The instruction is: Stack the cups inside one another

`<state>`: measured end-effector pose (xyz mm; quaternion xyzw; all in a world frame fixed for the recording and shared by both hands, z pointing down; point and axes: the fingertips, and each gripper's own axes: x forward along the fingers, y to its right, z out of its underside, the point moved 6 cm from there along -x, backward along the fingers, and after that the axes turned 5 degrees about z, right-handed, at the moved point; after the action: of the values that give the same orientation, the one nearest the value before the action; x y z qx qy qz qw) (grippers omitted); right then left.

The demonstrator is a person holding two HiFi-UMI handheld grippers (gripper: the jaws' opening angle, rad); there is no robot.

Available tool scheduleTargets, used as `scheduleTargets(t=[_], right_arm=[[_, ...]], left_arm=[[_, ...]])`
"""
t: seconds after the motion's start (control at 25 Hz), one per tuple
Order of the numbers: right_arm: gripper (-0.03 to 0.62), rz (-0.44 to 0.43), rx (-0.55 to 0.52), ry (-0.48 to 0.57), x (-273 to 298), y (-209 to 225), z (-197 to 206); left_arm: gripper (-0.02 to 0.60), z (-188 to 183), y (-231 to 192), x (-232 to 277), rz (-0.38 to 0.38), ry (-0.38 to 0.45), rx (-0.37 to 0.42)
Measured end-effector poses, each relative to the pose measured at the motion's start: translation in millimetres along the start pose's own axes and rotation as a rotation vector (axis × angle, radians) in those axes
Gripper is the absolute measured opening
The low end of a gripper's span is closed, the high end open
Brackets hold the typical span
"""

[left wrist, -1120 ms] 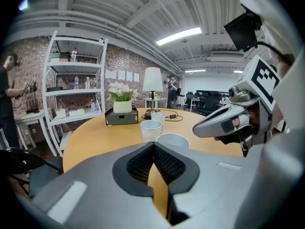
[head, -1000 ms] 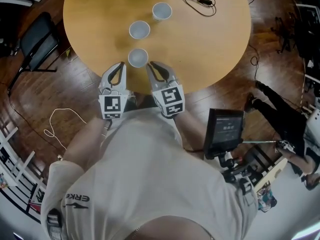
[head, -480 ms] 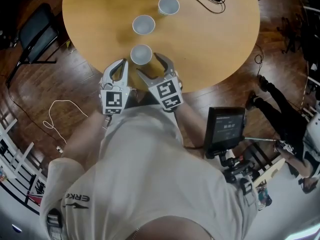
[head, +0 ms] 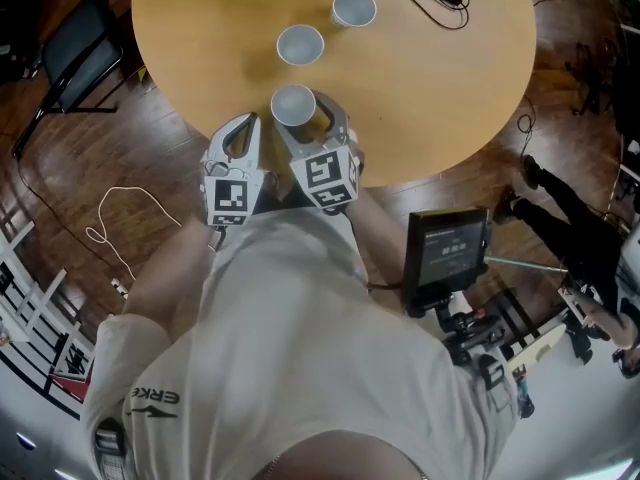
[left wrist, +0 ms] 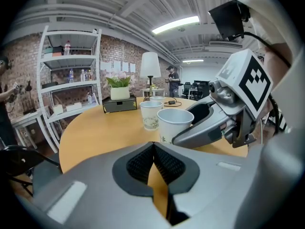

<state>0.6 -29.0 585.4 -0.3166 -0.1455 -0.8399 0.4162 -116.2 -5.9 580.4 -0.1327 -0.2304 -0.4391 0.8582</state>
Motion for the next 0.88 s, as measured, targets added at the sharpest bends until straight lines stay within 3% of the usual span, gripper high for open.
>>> scheduleTargets(t=[0.36, 0.88], right_arm=[[0.314, 0.017, 0.000, 0.072, -24, 3, -9], [0.314, 0.105, 0.020, 0.196, -42, 19, -67]], left_arm=[[0.002, -11, 15, -10, -0.008, 0.029, 0.015], [0.002, -38, -4, -9, -0.011, 0.119, 0.023]])
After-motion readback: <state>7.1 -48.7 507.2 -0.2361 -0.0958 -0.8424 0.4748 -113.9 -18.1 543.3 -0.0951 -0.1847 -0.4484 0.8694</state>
